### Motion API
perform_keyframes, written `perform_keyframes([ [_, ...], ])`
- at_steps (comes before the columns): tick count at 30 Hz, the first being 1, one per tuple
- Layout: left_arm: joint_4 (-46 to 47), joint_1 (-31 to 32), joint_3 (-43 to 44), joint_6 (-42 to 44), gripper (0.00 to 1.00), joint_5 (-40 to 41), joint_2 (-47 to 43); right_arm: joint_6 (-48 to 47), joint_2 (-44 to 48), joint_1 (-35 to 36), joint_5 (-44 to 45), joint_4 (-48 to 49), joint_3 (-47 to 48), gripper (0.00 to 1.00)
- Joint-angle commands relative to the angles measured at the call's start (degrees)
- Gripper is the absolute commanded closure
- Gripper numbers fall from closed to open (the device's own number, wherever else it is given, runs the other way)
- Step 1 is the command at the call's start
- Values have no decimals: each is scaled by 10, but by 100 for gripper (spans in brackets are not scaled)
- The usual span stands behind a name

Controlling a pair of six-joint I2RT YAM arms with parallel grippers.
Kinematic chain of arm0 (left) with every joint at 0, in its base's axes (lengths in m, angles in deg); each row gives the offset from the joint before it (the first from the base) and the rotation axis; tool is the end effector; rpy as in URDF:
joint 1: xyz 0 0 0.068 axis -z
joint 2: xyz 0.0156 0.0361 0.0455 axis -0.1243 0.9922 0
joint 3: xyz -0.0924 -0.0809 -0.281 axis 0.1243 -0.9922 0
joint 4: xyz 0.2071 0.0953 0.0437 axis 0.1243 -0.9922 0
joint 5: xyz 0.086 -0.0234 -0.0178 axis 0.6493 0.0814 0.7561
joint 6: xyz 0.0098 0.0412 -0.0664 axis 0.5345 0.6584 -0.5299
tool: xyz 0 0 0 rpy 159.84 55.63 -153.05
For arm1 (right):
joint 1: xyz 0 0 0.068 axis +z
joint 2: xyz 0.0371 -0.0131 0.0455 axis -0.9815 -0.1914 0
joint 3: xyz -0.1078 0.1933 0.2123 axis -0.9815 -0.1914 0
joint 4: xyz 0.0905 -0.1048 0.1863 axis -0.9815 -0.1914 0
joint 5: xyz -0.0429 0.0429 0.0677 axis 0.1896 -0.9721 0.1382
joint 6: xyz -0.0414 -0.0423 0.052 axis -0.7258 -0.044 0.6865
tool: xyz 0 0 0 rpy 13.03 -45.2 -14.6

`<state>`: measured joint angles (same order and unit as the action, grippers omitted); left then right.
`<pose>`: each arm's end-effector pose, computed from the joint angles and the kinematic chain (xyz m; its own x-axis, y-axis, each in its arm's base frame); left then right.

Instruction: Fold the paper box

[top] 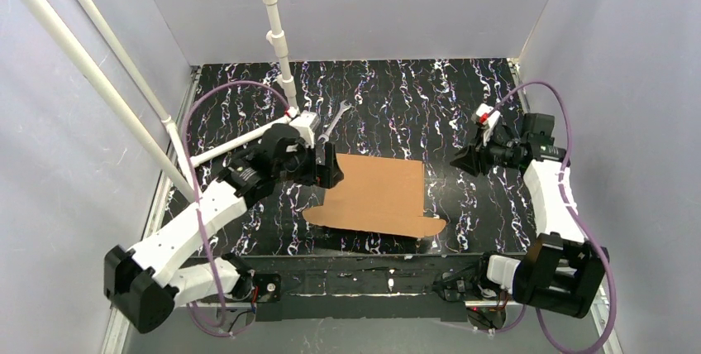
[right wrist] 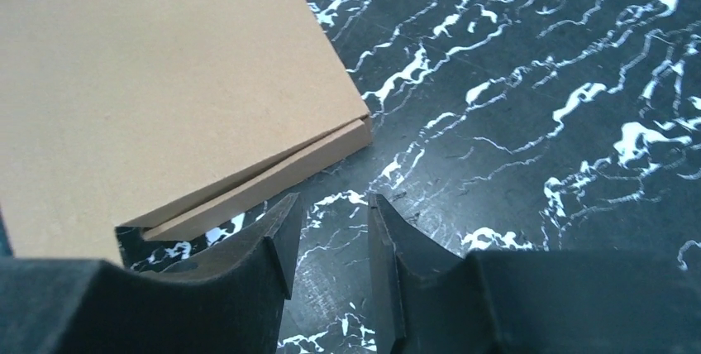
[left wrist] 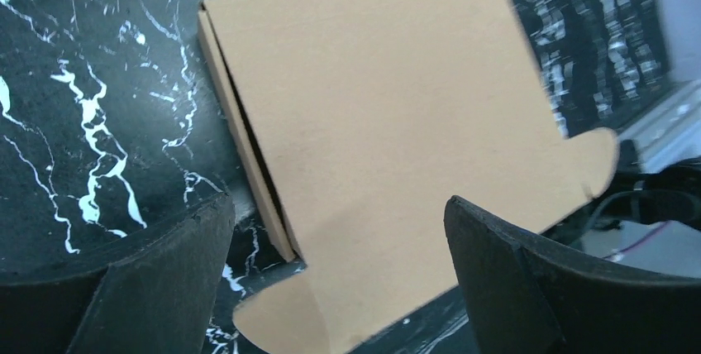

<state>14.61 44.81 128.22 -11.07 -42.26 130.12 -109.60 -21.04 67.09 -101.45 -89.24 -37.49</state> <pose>0.1646 -0.1365 0.3422 -0.6257 -0.0423 -0.7789 0.4652 0.7813 -0.4161 0.2013 0.0144 0.2960 -0.2701 -0.3409 -0.9004 -0.8049 0.5931 0.0169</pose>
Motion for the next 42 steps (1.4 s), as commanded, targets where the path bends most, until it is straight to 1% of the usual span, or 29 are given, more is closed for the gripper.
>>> perform_keyframes([
  [1,-15,-7,10,37,7,13,64,-127,-52,39,-47,-198,77,56],
  [2,0,-7,4,37,9,11,77,-147,-66,64,-41,-235,85,56],
  [3,6,-8,-1,35,12,10,87,-163,-78,87,-33,-252,90,57],
  [5,24,-10,-13,26,16,7,102,-169,-94,144,-14,-251,85,59],
  [8,47,-11,-34,12,19,1,115,-111,-102,221,28,-182,56,62],
  [11,57,-11,-51,2,23,-2,123,-56,-102,264,74,-108,30,63],
  [14,73,-11,-69,-11,27,-10,130,-37,-111,274,93,-81,20,63],
  [19,102,-11,-100,-26,37,-16,142,-17,-138,275,142,-58,5,64],
  [21,112,-11,-109,-31,38,-17,146,-8,-150,276,161,-53,5,64],
  [24,122,-11,-119,-50,41,-22,149,-8,-163,276,166,-53,9,64],
  [27,136,-12,-130,-76,43,-29,147,-24,-170,276,153,-70,23,63],
  [32,163,-12,-166,-115,42,-13,112,-86,-179,276,109,-137,45,62],
  [35,162,-11,-173,-118,40,-6,92,-97,-166,275,108,-142,37,61],
  [37,158,-11,-173,-117,37,-3,84,-98,-154,274,110,-139,28,61],
  [42,149,-11,-166,-119,23,-2,63,-105,-144,267,101,-141,24,60],
])
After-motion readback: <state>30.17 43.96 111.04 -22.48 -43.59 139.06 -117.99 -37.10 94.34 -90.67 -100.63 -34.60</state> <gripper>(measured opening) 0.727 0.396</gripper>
